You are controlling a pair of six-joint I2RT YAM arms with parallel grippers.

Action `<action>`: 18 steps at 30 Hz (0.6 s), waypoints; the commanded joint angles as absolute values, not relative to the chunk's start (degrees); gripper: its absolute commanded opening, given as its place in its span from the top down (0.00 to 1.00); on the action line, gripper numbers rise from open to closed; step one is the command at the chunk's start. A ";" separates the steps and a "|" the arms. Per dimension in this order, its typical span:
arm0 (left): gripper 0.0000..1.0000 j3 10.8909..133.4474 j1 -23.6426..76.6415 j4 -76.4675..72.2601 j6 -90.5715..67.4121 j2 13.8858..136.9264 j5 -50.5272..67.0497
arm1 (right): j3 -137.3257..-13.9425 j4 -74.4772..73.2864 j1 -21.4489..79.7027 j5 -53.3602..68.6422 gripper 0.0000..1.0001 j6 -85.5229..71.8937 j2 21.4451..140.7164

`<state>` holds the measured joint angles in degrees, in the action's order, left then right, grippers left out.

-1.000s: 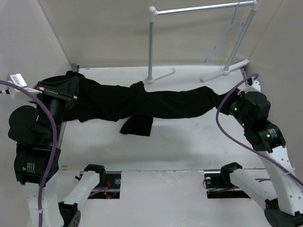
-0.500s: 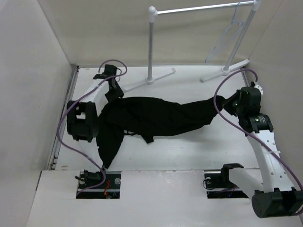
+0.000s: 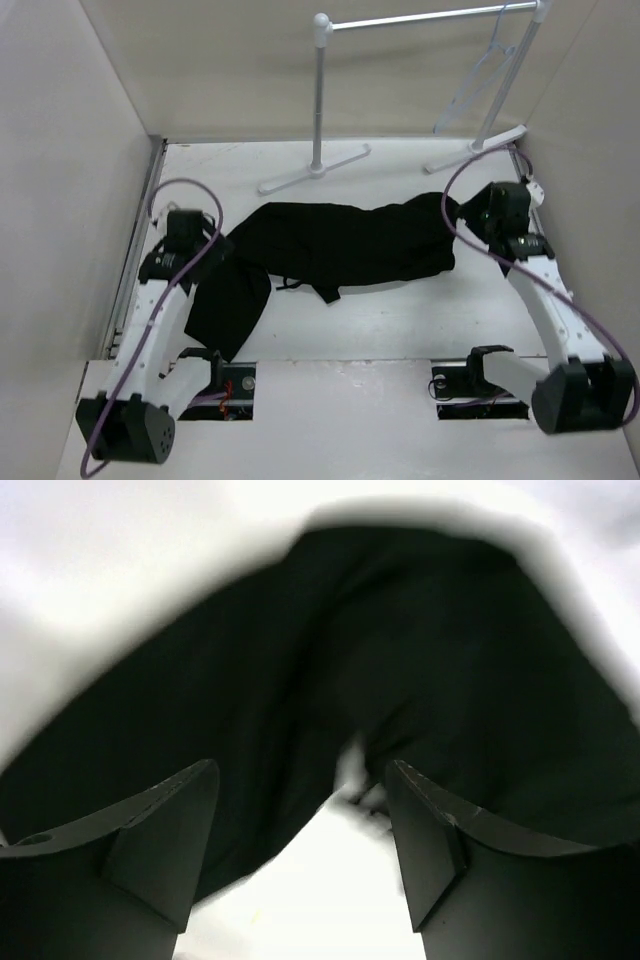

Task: Place the trousers on the hanger
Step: Flatten out the trousers at the center of the board.

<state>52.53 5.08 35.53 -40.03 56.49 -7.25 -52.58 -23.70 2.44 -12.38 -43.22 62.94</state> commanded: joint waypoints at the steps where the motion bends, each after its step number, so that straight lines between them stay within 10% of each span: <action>1: 0.35 39.14 3.13 48.59 -52.88 48.54 -2.39 | -42.39 -24.77 5.93 -16.88 0.70 -45.25 51.00; 3: 0.35 36.67 2.33 49.13 -55.10 47.47 -0.97 | -39.31 -27.41 6.02 -14.78 0.90 -46.75 48.62; 5: 0.34 34.29 1.54 48.52 -56.07 47.63 -1.05 | -36.75 -27.51 5.49 -13.01 0.88 -47.46 48.69; 10: 0.40 27.87 0.48 40.27 -55.90 53.17 -0.97 | -31.03 -20.32 4.61 -6.77 0.28 -52.29 56.23; 18: 0.89 24.26 -1.36 29.37 -55.55 57.92 -1.84 | -32.95 -8.89 3.65 -5.01 0.39 -52.73 72.22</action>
